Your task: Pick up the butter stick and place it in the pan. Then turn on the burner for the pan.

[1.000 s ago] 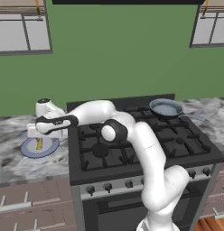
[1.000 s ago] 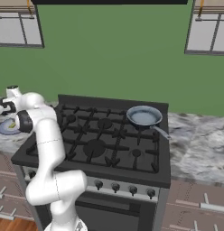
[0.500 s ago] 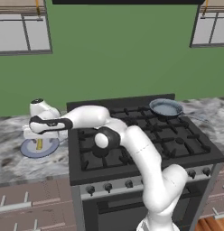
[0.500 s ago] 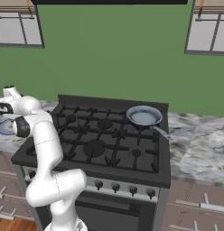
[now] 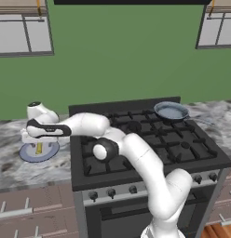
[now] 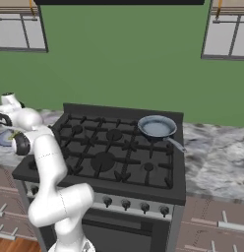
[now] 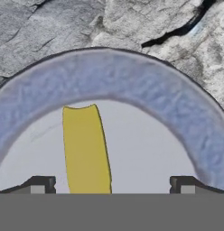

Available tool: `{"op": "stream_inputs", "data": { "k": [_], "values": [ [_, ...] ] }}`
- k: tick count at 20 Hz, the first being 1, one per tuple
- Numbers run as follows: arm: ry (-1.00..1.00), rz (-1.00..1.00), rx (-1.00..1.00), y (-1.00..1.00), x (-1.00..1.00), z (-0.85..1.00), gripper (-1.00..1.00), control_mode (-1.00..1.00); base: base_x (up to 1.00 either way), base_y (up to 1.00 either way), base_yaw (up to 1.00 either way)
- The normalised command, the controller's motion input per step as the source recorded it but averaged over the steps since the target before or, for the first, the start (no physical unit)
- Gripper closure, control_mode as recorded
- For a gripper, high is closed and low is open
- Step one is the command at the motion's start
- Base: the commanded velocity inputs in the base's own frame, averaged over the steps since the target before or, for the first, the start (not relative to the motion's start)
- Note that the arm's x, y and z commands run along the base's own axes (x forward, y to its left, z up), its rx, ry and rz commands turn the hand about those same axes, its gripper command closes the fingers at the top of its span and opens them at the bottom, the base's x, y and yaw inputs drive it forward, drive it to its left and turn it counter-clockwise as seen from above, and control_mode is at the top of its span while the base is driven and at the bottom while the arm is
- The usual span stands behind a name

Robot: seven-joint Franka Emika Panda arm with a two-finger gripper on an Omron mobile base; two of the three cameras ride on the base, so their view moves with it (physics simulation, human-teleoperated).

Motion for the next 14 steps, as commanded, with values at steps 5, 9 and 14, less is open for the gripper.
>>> {"op": "stream_inputs", "data": {
  "k": [5, 9, 14],
  "values": [
    [0.00, 0.00, 0.00, 0.16, 0.00, -0.58, 1.00, -1.00, 0.00, 0.00, 0.00],
    [-0.01, 0.00, 0.05, 0.02, -0.12, -0.27, 1.00, -1.00, 0.00, 0.00, 0.00],
    [-0.05, 0.00, 0.07, 0.01, -0.18, -0.12, 1.00, -1.00, 0.00, 0.00, 0.00]
  ]
}}
